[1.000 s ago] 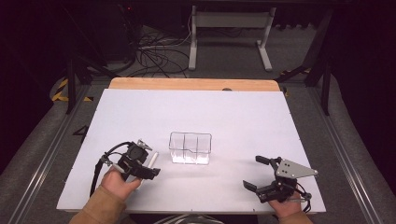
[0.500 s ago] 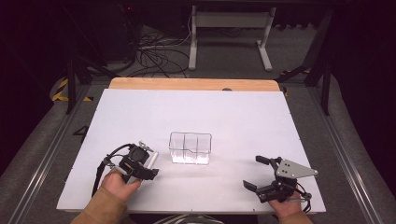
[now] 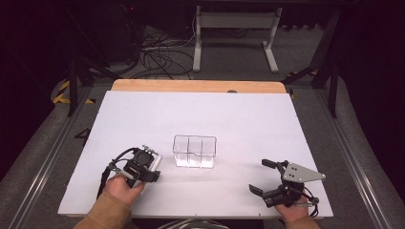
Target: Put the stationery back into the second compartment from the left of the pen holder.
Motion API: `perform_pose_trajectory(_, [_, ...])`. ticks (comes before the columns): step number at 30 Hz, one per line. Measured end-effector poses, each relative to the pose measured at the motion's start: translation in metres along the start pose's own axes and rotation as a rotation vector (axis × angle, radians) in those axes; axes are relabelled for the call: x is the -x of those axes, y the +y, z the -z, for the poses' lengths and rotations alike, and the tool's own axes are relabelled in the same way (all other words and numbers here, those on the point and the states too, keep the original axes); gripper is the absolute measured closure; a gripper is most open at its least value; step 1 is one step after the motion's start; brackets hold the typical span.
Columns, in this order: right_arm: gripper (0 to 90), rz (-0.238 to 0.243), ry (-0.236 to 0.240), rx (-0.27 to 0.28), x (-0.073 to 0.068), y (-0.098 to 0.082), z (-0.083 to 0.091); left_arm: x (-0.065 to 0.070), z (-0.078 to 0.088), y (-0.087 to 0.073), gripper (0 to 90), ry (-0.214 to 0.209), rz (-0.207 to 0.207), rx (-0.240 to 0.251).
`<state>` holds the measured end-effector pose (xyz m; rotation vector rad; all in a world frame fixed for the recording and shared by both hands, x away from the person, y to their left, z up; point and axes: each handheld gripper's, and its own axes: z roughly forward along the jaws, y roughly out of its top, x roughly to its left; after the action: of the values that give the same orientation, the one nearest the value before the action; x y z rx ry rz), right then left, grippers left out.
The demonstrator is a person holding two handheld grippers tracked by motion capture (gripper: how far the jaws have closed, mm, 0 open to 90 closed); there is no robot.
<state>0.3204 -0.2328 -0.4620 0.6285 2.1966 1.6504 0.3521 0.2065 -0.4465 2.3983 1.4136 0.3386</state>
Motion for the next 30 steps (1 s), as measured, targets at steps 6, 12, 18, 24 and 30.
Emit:
perform_pose_trajectory(6, [2.2,0.002,-0.001,-0.002,0.0,-0.0001,-0.0006,0.0,-0.0004,0.0006,59.3,-0.018,0.017,-0.013])
perform_pose_trajectory(12, [2.2,0.003,0.0,-0.002,-0.0002,-0.0002,-0.0007,-0.0008,-0.0009,0.0015,63.6,-0.013,0.034,-0.011])
perform_pose_trajectory(18, [2.2,0.004,0.001,-0.001,-0.0002,-0.0002,-0.0006,0.0,-0.0013,0.0018,66.3,-0.007,0.047,-0.006])
perform_pose_trajectory(24, [2.2,0.005,0.002,-0.003,-0.0004,-0.0002,-0.001,0.0002,-0.0009,0.001,68.9,-0.002,0.064,-0.005])
perform_pose_trajectory(30, [2.3,0.007,0.003,-0.006,-0.0005,-0.0002,-0.0012,0.0013,-0.001,-0.0001,75.8,0.007,0.087,0.007])
